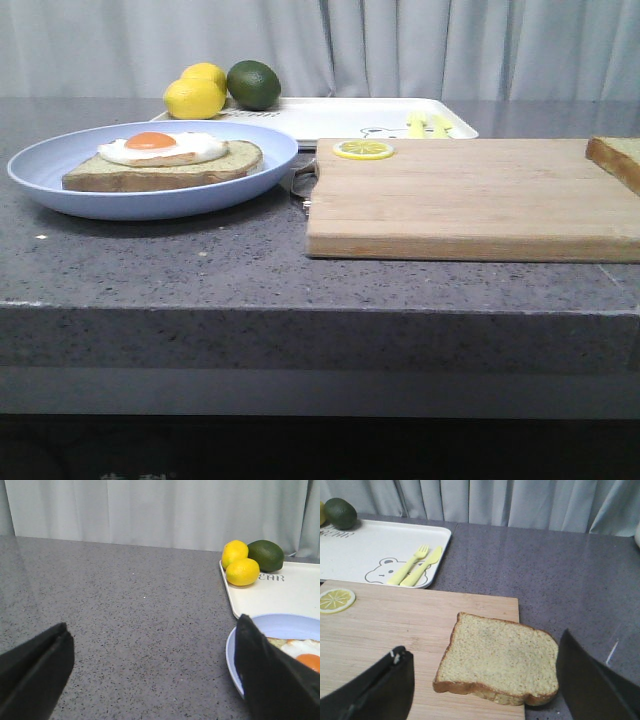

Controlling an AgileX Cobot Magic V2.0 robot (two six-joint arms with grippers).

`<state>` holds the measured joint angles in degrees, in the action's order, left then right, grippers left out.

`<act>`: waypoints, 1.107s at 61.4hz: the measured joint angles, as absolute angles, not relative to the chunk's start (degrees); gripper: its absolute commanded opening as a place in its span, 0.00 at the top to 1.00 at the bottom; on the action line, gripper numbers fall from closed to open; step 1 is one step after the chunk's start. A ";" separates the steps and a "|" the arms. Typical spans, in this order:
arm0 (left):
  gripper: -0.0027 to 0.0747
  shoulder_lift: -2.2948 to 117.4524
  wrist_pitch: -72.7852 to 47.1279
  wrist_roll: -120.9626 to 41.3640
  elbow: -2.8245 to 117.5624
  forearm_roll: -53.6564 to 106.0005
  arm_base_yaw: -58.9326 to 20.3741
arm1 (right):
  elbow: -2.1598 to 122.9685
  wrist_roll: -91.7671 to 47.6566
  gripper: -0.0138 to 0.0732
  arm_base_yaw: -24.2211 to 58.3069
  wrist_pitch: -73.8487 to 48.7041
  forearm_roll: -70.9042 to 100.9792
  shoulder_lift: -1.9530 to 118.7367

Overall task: Place bread and move sandwich to tray
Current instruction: 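Grasp the bread slice with the right gripper and lift it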

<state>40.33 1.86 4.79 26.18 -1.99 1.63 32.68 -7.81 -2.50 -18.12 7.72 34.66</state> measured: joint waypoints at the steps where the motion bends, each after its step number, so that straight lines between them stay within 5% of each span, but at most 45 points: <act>1: 0.12 40.33 2.00 4.79 26.18 -1.99 1.63 | 33.45 -7.81 0.16 -2.78 -18.74 7.76 35.59; 21: 0.14 40.33 1.99 4.79 26.18 -1.99 0.12 | 53.22 -6.09 0.16 -14.42 -34.11 8.25 59.07; 46: 0.14 40.33 1.99 4.79 26.18 -1.99 -4.19 | 61.05 -6.95 0.16 -26.41 -38.74 15.78 78.98; 68: 0.14 40.33 1.99 4.79 26.18 -1.99 -4.19 | 64.64 -33.78 0.16 -34.75 -52.24 47.17 92.56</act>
